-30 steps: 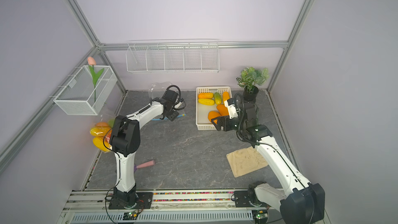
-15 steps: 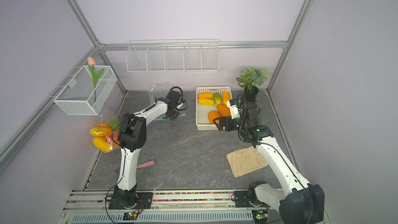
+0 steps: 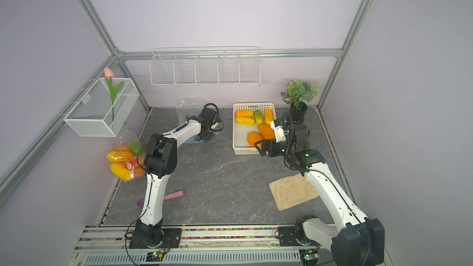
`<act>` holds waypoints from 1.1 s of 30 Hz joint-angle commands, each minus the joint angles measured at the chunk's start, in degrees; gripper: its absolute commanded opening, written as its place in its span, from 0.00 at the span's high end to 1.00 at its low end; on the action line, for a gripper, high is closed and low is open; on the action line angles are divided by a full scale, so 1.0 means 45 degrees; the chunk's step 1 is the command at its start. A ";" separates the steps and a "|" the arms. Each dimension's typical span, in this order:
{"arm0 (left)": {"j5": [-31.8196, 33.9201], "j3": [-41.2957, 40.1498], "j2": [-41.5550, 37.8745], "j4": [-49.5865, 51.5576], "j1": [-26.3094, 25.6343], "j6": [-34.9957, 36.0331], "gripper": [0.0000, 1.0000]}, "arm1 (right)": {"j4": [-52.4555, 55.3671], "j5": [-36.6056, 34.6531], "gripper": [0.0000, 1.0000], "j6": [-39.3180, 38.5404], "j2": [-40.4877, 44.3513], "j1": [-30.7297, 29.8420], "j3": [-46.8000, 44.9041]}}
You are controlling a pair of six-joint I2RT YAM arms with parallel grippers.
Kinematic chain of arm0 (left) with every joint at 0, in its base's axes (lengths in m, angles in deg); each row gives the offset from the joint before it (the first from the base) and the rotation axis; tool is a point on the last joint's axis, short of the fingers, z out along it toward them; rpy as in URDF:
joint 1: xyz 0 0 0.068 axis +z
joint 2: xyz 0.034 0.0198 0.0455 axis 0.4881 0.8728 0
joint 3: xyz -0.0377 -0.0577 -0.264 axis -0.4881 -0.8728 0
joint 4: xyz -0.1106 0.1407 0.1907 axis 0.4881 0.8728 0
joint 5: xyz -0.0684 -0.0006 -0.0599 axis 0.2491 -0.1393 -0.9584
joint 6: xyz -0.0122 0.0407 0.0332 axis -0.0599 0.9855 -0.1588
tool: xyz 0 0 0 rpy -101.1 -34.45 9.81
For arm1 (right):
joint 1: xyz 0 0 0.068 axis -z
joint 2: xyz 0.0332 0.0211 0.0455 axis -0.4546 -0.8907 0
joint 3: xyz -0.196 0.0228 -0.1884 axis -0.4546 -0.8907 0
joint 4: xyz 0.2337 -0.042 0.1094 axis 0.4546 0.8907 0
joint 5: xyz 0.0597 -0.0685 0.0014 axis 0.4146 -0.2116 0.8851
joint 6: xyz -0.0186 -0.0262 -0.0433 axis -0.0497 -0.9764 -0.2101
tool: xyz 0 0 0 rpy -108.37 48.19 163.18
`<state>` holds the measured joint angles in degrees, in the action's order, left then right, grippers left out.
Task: Place the mango in a zip-top bag and seal the zipper
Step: Pick up the zipper food storage bag at the center of the board, then open the zipper of the food storage bag.
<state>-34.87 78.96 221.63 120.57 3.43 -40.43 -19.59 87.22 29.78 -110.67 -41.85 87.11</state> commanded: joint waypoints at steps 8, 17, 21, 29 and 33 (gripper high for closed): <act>0.1256 0.3093 -0.1077 0.3171 0.0022 -0.4517 1.00 | -0.2183 0.0766 0.05 0.2346 0.0160 -0.0292 -0.1176; -0.1297 0.3213 -0.4007 0.5699 -0.0638 -1.1325 1.00 | -0.4332 -0.1697 0.05 0.3732 -0.1804 -0.3624 -0.0177; -0.2543 0.1427 -0.5455 0.4667 -0.0890 -1.3645 1.00 | -0.4669 -0.2211 0.03 0.4007 -0.3242 -0.4384 0.0844; -0.4695 -0.2130 -0.7528 0.0867 -0.1121 -1.5241 1.00 | -0.5543 -0.1489 0.03 0.4064 -0.4925 -0.4720 0.1823; -0.5421 -0.2529 -0.7598 0.0264 -0.1292 -1.5709 1.00 | -0.5657 -0.0987 0.12 0.3945 -0.5506 -0.4751 0.2175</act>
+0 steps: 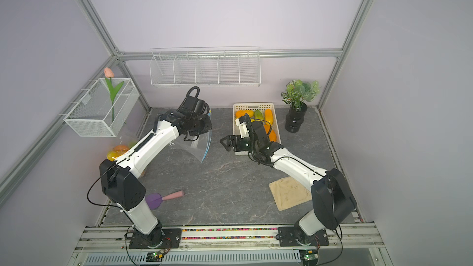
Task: Place the mango in a zip-top bag and seal the zipper
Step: Open the zipper of the food storage bag.
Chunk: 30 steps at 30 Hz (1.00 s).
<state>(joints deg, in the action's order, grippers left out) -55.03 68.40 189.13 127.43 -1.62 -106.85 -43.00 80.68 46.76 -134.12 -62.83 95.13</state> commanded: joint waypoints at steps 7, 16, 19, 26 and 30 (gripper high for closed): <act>-0.1611 -0.0677 -0.0569 -0.1837 -0.0487 -0.1196 1.00 | -0.0182 0.0606 0.34 -0.0072 -0.1224 -0.0082 0.1169; -0.2560 -0.0782 -0.0948 -0.1928 -0.0586 -0.0575 1.00 | 0.0636 0.0297 0.66 -0.0199 -0.1889 0.0126 0.1940; -0.2604 -0.0545 -0.0954 -0.1491 -0.0611 -0.0145 1.00 | 0.0401 0.0367 0.76 -0.0069 -0.1955 0.0171 0.1901; -0.2436 -0.0831 -0.1542 -0.1177 -0.0610 0.0372 1.00 | 0.0217 0.0127 0.93 0.0169 -0.1760 0.0416 0.1483; -0.2370 -0.0855 -0.1911 -0.0808 -0.0610 0.0617 1.00 | 0.0382 -0.0685 0.93 0.0397 -0.1478 0.0672 0.0978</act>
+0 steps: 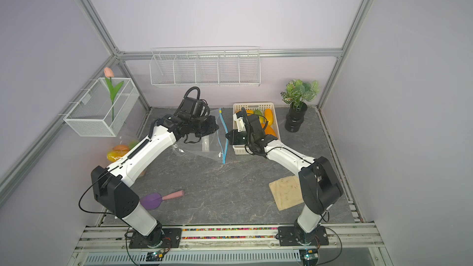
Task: Place the mango in a zip-top bag and seal the zipper
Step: Open the zipper of the food storage bag.
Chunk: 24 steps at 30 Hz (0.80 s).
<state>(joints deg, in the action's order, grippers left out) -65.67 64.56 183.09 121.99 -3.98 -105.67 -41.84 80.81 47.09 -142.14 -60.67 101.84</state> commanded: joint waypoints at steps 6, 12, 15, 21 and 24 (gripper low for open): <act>0.0342 -0.0281 -0.1210 0.0712 -0.0085 0.0583 1.00 | 0.1171 -0.2305 0.93 0.0507 0.0784 0.0614 -0.1078; 0.0297 -0.0752 -0.1303 0.0423 -0.0105 0.0452 1.00 | 0.1962 -0.1410 0.92 -0.0350 0.0891 0.0485 -0.0835; 0.0133 -0.0879 -0.0952 0.0200 -0.0200 0.0326 1.00 | 0.1914 0.1196 0.73 -0.1638 0.1203 0.0246 -0.0446; 0.0065 -0.0806 -0.0474 -0.0043 -0.0242 0.0254 1.00 | 0.2923 0.3492 0.25 -0.3617 0.2686 0.0622 -0.0568; 0.0054 -0.0665 -0.0283 0.0057 -0.0242 0.0349 1.00 | 0.4793 0.2852 0.12 -0.4954 0.3161 0.1217 -0.0484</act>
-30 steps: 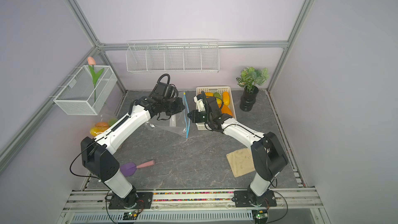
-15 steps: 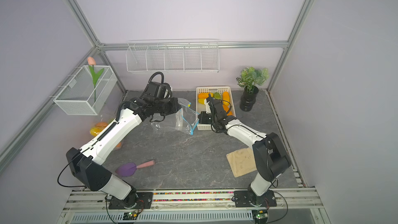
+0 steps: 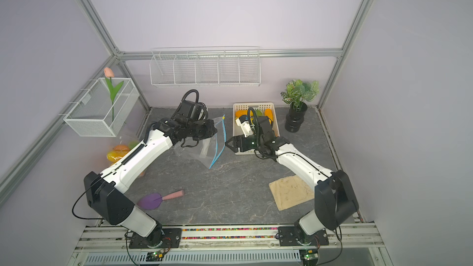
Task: Place the mango in a zip-top bag and seal the zipper
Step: Open the zipper of the food storage bag, then pick up the mango from the basket.
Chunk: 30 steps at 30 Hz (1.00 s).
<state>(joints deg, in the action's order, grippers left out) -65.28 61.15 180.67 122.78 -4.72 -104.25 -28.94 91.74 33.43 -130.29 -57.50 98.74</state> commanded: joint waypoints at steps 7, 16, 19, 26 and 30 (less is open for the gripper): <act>-0.0362 0.0272 0.0720 -0.0254 -0.0078 0.0054 1.00 | 0.5849 -0.3561 0.08 -0.4414 -0.1362 0.1724 0.2000; -0.0522 0.0054 0.0810 -0.0469 -0.0077 0.0112 1.00 | 0.7451 -0.5132 0.11 -0.6213 -0.5327 0.2152 0.5034; -0.0462 -0.0005 0.0839 -0.0512 -0.0077 0.0160 1.00 | 0.7906 -0.5782 0.11 -0.6424 -0.6511 0.2164 0.6103; -0.0445 -0.0044 0.0901 -0.0578 -0.0077 0.0151 1.00 | 0.8305 -0.6412 0.11 -0.6787 -0.8289 0.2141 0.7778; -0.0404 -0.0053 0.0926 -0.0624 -0.0077 0.0115 1.00 | 0.8469 -0.6673 0.11 -0.6812 -0.9044 0.2092 0.8362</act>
<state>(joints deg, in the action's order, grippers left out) -66.98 61.17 183.92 121.25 -4.72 -104.21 6.31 63.09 4.42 -169.29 -47.81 135.11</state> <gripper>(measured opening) 0.038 0.891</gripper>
